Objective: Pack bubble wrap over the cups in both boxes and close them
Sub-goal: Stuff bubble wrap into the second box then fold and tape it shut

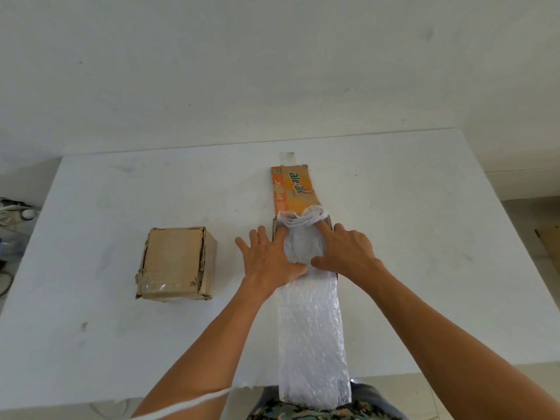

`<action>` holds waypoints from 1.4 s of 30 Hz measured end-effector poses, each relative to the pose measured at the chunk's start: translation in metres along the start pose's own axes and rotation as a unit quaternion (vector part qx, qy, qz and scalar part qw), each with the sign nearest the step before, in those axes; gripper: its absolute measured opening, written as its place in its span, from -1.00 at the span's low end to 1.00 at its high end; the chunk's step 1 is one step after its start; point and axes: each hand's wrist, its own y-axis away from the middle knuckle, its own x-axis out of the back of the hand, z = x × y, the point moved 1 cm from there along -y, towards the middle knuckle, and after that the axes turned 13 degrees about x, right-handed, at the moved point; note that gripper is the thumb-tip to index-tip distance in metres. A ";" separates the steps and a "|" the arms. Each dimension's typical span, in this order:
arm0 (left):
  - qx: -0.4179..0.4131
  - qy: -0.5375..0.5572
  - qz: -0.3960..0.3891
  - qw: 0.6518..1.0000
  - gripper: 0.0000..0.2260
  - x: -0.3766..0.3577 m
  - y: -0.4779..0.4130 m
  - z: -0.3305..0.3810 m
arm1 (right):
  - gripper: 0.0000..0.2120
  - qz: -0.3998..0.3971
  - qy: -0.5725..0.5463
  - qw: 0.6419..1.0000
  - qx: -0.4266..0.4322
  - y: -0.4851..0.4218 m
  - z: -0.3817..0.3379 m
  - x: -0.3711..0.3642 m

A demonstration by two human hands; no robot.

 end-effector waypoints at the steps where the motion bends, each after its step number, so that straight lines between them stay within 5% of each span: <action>1: -0.001 0.001 0.000 1.000 -0.14 0.000 0.000 0.001 | -0.26 0.010 0.008 1.000 0.000 0.001 0.000 -0.002; 8: -0.008 -0.003 0.028 1.000 -0.03 -0.003 0.004 0.002 | -0.16 -0.007 -0.034 0.999 -0.010 -0.001 0.007 -0.014; 20: 0.037 0.001 -0.121 0.992 0.04 0.003 -0.017 0.008 | -0.18 -0.078 -0.120 0.990 -0.006 -0.015 0.007 -0.008; 29: 0.000 -0.057 -0.046 0.997 0.00 0.000 -0.008 0.008 | -0.22 -0.144 -0.185 0.972 -0.024 -0.015 0.008 0.011; 36: 0.035 -0.043 -0.123 0.991 0.04 0.006 -0.017 0.011 | -0.17 -0.078 -0.008 0.997 -0.017 -0.015 -0.004 -0.004; 42: 0.005 -0.030 -0.091 0.995 -0.01 0.000 -0.016 0.008 | -0.23 -0.094 -0.072 0.993 -0.026 -0.014 0.004 -0.005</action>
